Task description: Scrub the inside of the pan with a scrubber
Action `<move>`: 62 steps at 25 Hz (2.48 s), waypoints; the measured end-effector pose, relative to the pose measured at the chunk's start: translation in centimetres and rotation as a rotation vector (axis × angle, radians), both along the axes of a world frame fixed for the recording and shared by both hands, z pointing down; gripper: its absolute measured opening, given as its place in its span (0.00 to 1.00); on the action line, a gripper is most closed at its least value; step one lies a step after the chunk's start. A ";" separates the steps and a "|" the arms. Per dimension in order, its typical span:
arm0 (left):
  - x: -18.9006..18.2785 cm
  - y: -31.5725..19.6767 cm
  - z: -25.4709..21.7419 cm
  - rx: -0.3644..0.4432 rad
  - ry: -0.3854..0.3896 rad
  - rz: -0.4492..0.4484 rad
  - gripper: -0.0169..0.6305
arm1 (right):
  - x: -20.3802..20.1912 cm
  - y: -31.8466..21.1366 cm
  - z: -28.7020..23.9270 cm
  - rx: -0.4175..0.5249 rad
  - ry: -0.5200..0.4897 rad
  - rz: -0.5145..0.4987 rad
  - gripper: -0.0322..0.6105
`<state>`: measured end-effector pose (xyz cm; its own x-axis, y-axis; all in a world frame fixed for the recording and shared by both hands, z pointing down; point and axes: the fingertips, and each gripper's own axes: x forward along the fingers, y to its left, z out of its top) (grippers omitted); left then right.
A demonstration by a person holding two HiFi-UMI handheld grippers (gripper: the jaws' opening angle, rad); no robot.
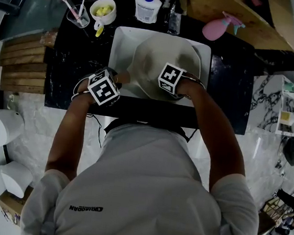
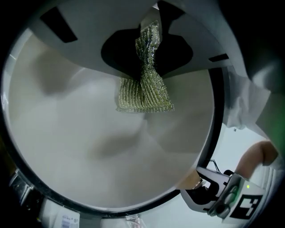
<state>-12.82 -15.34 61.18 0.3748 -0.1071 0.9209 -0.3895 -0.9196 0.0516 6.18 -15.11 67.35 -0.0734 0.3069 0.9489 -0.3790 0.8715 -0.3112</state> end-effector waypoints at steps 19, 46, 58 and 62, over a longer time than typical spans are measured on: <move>-0.7 0.4 1.1 -0.038 -0.037 -0.003 0.29 | -5.5 0.1 -4.3 -0.101 -0.428 0.322 0.19; -1.8 2.3 -9.0 0.199 0.073 0.034 0.40 | -3.7 -1.1 -15.2 0.478 -0.599 0.543 0.19; 3.7 2.3 -15.8 0.279 0.452 -0.111 0.07 | -1.9 2.1 -22.8 0.715 -0.828 0.834 0.19; 5.2 3.4 -16.5 0.285 0.482 -0.142 0.05 | -1.3 3.7 -24.3 0.749 -0.878 0.846 0.18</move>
<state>-7.63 -11.90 44.66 0.7086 -0.4058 0.5772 -0.5042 -0.8635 0.0119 4.88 -11.39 43.09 -0.6159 -0.6683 0.4171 -0.7871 0.5452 -0.2886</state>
